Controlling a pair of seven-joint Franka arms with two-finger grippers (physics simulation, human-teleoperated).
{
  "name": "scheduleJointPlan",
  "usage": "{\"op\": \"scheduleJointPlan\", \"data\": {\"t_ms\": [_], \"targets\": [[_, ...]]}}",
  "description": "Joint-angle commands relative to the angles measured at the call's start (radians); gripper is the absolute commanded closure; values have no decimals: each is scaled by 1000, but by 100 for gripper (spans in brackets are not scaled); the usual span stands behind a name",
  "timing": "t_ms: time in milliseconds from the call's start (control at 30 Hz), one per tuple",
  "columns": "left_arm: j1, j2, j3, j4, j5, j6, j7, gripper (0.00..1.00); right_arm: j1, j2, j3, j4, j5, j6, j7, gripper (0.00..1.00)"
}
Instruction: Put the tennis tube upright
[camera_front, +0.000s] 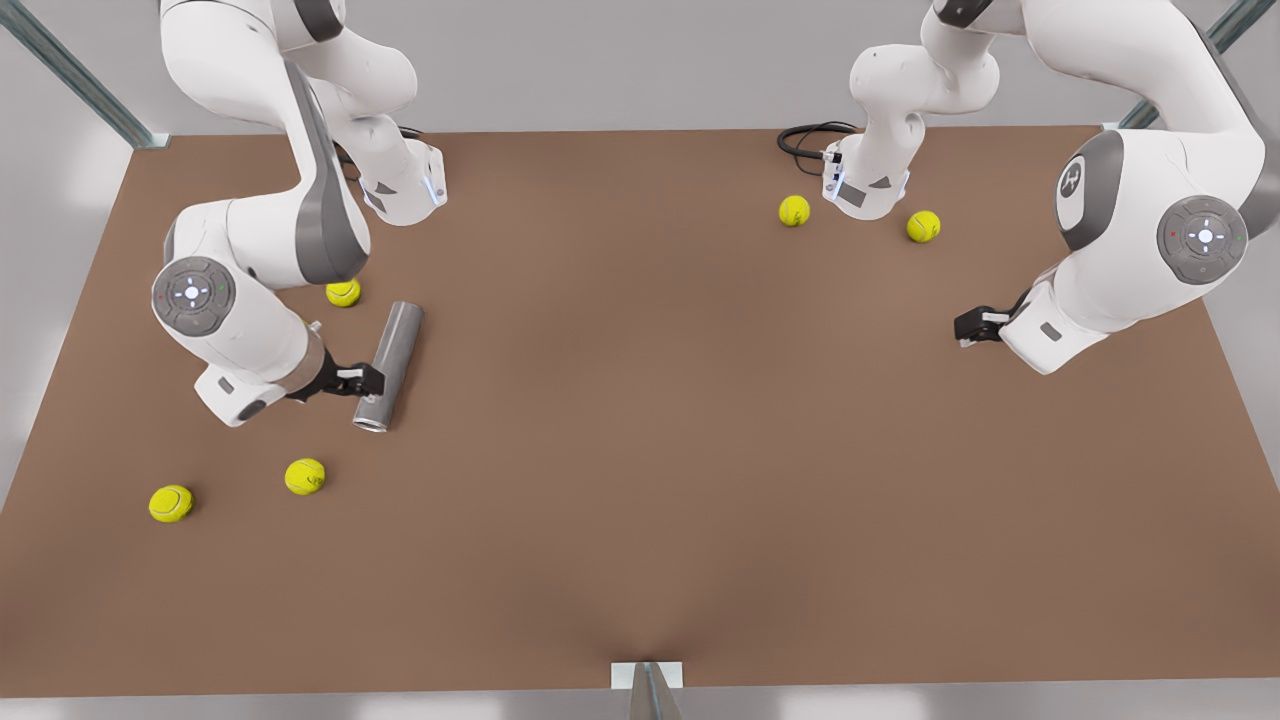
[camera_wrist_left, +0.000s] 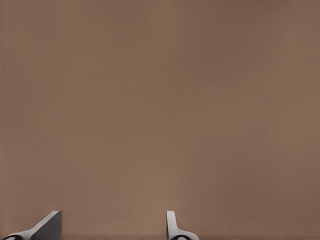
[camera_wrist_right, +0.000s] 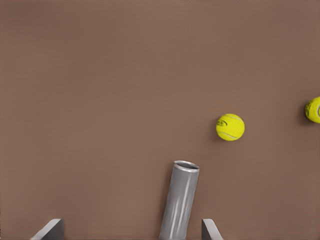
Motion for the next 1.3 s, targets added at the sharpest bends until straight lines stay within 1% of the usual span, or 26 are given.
{"op": "scheduleJointPlan", "data": {"t_ms": [0, 100, 133, 167, 200, 233, 267, 300, 400, 500, 567, 633, 800, 833, 867, 967, 1133, 1267], "targets": [[0, 0, 0, 0, 3, 0, 0, 0, 0, 0, 0, 0, 1, 0, 0, 0], [2, 0, 0, 0, 3, 0, 0, 0, 12, 9, 3, -23, -1, -15, 6, 0], [0, 0, 0, 0, 3, 0, 0, 0, 32, 6, 6, -89, -10, -54, 21, 0], [0, 0, 0, -2, 3, -2, 0, 0, 32, -24, 6, -181, -7, -44, 24, 0], [0, 0, 0, 0, 3, -2, 0, 0, 31, -87, 6, -290, -5, 20, 26, 0], [2, 0, -2, 0, 3, -2, 0, 0, 24, -198, 6, -491, -5, 164, 26, 0], [2, 0, -3, 0, 3, -2, 0, 0, 11, -236, 6, -590, -5, 235, 32, 0], [2, 1, -3, -2, 3, -2, 0, 0, -23, -247, 6, -649, -5, 282, 38, 0], [2, 1, -2, -2, 3, -2, 0, 0, -34, -248, 6, -767, 2, 403, 123, 0], [2, 3, -3, -2, 3, 0, 0, 0, -117, -196, 6, -807, 67, 472, 141, 0], [2, 3, -3, -2, 3, 0, 0, 0, -146, -114, 6, -841, 67, 590, 126, 0], [3, 5, -3, -2, 1, 0, -2, 0, -155, -61, 6, -841, 67, 604, 110, 0], [3, 8, -3, -3, 1, 0, -2, 0, -157, -49, 6, -879, 68, 621, 87, 0], [3, 9, -3, -3, 1, -2, 0, 0, -164, -48, 6, -920, 68, 678, 80, 0], [3, 9, -3, -5, 1, -2, 0, 0, -166, -43, 6, -931, 68, 692, 75, 0], [3, 9, -3, -8, 1, -2, -2, 0, -166, -25, 6, -936, 68, 707, 72, 0], [5, 11, -3, -9, 1, -2, -2, 0, -161, 34, 11, -974, 68, 808, 63, 0], [8, 14, -3, -9, 1, 0, -2, 0, -161, 41, 21, -979, 84, 813, 63, 0]]}}
